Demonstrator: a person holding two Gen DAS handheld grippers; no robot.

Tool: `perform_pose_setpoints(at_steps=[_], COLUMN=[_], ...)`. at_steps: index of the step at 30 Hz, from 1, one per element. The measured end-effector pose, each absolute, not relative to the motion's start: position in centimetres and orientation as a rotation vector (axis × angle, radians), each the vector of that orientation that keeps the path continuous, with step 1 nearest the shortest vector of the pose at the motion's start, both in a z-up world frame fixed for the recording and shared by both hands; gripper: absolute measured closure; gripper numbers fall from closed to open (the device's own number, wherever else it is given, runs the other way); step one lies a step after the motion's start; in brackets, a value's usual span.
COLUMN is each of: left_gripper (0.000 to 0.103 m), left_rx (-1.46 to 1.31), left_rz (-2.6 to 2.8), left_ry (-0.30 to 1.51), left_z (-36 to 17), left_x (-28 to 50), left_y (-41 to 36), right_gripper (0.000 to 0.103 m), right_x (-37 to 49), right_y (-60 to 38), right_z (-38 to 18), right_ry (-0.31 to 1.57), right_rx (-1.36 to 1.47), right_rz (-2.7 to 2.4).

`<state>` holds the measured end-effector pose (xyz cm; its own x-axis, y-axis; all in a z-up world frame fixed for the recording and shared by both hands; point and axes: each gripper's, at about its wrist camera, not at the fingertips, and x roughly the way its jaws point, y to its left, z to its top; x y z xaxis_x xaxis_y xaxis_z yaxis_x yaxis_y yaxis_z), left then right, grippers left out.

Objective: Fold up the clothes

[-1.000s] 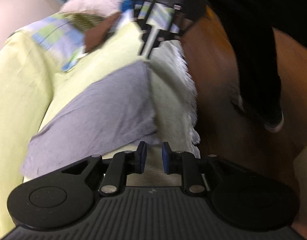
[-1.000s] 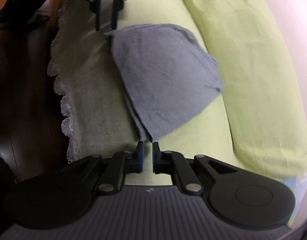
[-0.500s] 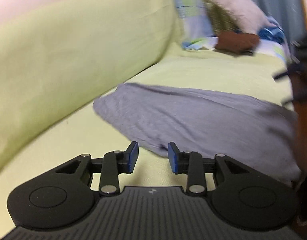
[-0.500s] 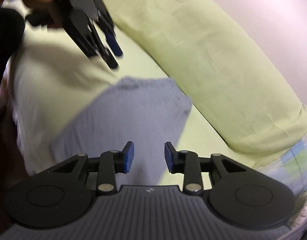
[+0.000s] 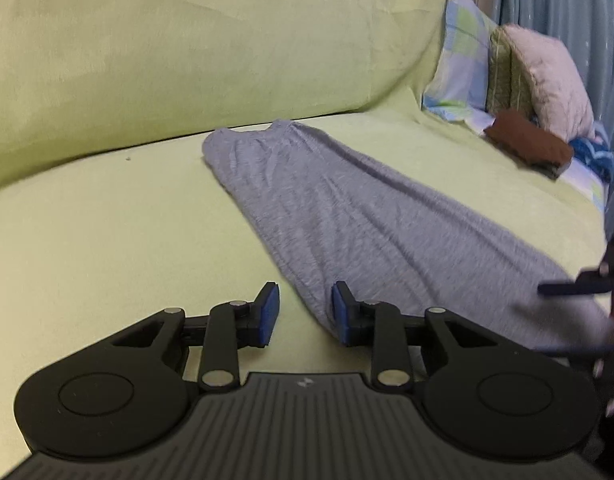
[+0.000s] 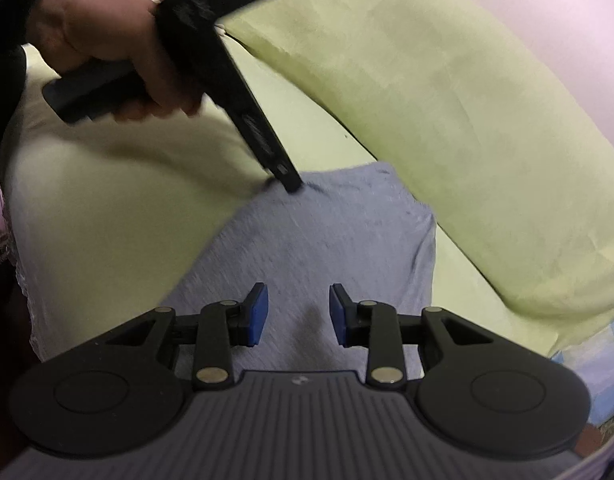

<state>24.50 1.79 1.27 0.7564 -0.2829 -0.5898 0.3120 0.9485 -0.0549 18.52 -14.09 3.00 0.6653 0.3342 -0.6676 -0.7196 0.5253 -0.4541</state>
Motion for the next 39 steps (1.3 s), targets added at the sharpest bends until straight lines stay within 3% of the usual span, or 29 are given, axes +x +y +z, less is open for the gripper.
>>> perform_pose_setpoints(at_steps=[6, 8, 14, 19, 23, 39], left_gripper=[0.068, 0.067, 0.038, 0.036, 0.036, 0.034], left_rx=[0.203, 0.300, 0.604, 1.063, 1.315, 1.643], left_rz=[-0.321, -0.345, -0.543, -0.738, -0.781, -0.795], left_ry=[0.569, 0.504, 0.324, 0.150, 0.081, -0.101], left_z=[3.0, 4.1, 3.0, -2.1, -5.2, -9.6], left_x=[22.0, 19.4, 10.3, 2.7, 0.8, 2.0], left_y=[0.5, -0.4, -5.2, -9.4, -11.2, -13.3], right_gripper=[0.071, 0.066, 0.051, 0.051, 0.051, 0.046], right_x=[18.4, 17.5, 12.9, 9.1, 7.9, 9.7], right_y=[-16.7, -18.3, -23.8, -25.7, -25.9, -28.8], right_z=[4.4, 5.2, 6.4, 4.4, 3.2, 1.6], right_ry=[0.547, 0.526, 0.527, 0.525, 0.522, 0.483], right_rx=[-0.737, -0.769, -0.939, -1.113, -1.123, -1.174], right_rz=[0.644, 0.634, 0.645, 0.687, 0.697, 0.727])
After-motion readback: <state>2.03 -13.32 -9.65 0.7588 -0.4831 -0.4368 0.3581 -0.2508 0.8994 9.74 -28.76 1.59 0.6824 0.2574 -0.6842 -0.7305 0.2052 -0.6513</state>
